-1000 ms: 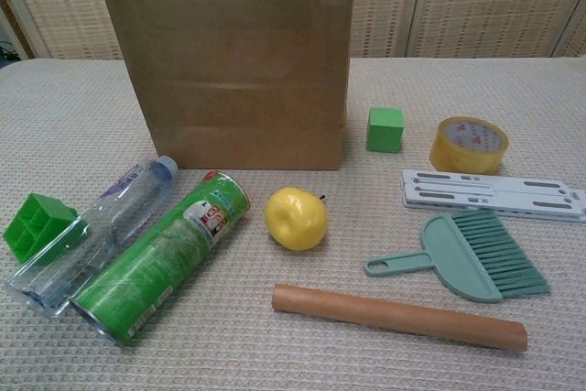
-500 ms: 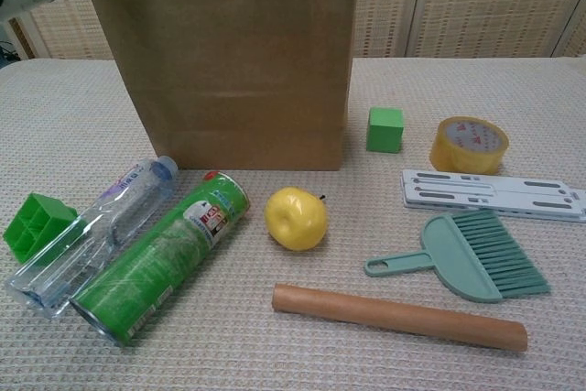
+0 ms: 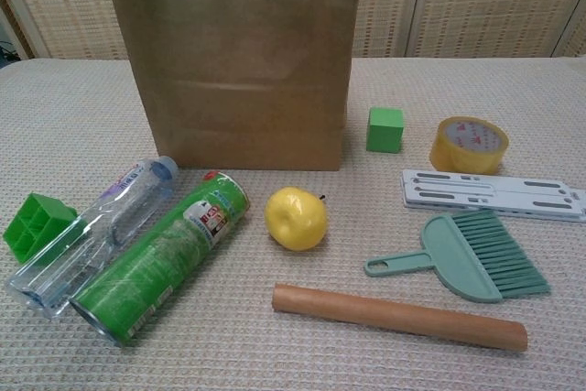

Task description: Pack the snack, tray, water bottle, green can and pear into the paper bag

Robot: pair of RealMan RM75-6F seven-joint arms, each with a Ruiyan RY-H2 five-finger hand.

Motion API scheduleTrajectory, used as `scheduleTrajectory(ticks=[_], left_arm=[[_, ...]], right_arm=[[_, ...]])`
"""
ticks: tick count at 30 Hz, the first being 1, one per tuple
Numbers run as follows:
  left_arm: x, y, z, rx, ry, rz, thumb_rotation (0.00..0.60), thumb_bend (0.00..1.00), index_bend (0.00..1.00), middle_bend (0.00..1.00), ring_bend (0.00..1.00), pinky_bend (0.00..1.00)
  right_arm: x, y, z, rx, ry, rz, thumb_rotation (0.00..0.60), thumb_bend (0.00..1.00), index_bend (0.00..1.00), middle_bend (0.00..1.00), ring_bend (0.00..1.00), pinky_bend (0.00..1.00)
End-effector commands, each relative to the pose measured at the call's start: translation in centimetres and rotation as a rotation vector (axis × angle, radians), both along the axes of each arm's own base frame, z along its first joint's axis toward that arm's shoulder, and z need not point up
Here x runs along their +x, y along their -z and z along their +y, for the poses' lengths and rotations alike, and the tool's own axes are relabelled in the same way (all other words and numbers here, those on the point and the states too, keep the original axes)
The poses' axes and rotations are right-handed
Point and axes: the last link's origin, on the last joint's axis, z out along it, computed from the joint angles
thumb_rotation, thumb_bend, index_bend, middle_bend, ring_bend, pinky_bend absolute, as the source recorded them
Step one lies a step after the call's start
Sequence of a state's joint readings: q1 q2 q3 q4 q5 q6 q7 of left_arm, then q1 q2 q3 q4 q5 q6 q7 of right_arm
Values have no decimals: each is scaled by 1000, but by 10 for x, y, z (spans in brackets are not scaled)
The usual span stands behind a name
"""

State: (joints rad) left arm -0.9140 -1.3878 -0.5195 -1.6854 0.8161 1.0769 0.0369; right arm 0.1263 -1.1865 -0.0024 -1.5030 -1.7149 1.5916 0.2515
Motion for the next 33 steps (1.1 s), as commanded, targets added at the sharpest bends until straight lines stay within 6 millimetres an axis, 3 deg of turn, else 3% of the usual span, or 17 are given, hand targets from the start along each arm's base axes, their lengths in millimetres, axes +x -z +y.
scheduleTrajectory(ticks=[1,7,14,17,20,24,33], left_arm=[[-14,-22,-16,36,-1,-37,600,416,109,45,78,258],[-69,-61,-52,136,-7,49,600,459,151,103,84,276],[-172,-94,-102,99,-171,327,600,459,156,109,85,276],[-204,-99,-122,73,-222,399,600,458,153,108,82,271],[-231,-92,-144,22,-214,547,600,455,117,87,45,245],[-251,-72,-167,-46,-134,770,600,426,58,41,12,211],[-252,-9,-180,-202,68,1039,600,354,0,0,0,85]], right_arm=[[0,0,0,-1,-1,-2,600,63,0,0,0,0],[-1,-1,1,-2,4,0,600,64,0,0,0,0],[1,1,3,6,0,5,600,63,0,0,0,0],[1,3,3,9,0,11,600,63,0,0,0,0],[1,3,3,10,3,14,600,63,0,0,0,0],[2,3,3,10,6,19,600,63,0,0,0,0],[1,3,4,15,14,24,600,64,0,0,0,0]])
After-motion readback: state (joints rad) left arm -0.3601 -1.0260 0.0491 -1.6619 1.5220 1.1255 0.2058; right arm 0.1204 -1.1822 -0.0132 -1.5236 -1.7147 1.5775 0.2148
